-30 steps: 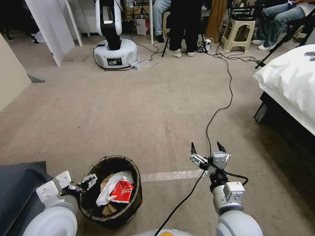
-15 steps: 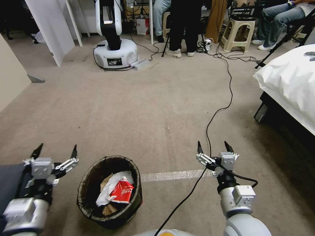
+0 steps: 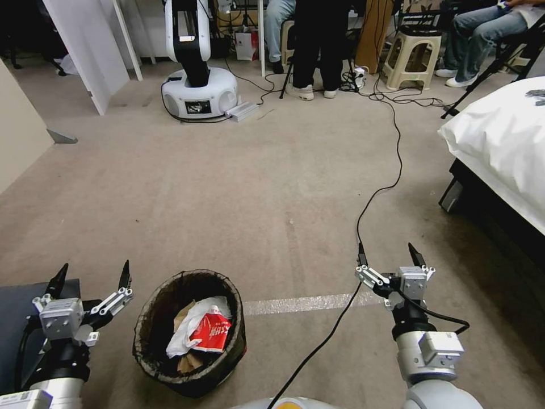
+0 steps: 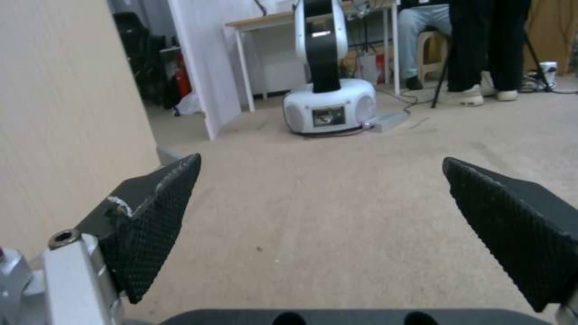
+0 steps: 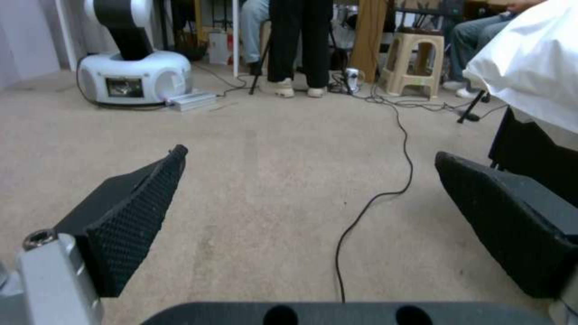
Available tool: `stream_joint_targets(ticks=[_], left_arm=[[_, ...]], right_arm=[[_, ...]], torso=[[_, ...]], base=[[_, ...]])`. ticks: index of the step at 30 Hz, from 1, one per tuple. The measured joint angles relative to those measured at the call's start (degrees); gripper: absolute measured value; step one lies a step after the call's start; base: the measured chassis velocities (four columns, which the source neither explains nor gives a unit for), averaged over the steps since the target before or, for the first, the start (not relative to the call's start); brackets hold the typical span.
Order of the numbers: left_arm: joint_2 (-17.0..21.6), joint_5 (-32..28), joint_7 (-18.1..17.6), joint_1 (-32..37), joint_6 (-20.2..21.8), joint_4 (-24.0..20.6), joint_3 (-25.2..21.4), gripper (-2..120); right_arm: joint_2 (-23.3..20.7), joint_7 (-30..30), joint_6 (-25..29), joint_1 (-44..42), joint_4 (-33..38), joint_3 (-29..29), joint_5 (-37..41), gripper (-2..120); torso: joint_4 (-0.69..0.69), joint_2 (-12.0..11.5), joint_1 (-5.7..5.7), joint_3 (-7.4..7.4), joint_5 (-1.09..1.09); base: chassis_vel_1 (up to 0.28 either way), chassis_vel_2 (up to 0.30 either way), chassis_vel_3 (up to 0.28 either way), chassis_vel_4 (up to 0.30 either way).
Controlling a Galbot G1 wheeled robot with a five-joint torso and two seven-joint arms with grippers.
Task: Pick up the trash bin, then pick up the garbage from the floor and place it into the trash bin.
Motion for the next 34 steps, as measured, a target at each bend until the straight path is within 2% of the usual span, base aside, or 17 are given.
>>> stream_joint_targets(ticks=[5,9,13,34], left_arm=[[0.19,-2.16,-1.93,0.15,-0.59,1.34,1.36,100],[0.01,-1.7,-3.26,-1.14,-1.26,3.21,1.71,100],[-0.26,-1.53,-4.27,-1.16,-1.33,3.17,1.81,100],[-0.2,-1.54,-4.4,-1.17,-0.96,2.98,1.86,100]], right_arm=[[0.02,-0.12,0.27,-0.56,0.03,-0.33,-0.03,100],[-0.2,0.0,0.23,-0.34,-0.59,-0.7,-0.05,100],[-0.25,0.47,0.07,-0.06,-0.77,-0.91,-0.45,100],[-0.27,0.56,-0.08,-0.01,-0.87,-0.97,-0.48,100]], torso=[[0.01,0.0,0.0,0.0,-0.01],[0.0,0.0,0.0,0.0,-0.02],[0.01,0.0,0.0,0.0,-0.01],[0.01,0.0,0.0,0.0,-0.01]], base=[[0.0,0.0,0.0,0.0],[0.0,0.0,0.0,0.0],[0.0,0.0,0.0,0.0],[0.0,0.0,0.0,0.0]])
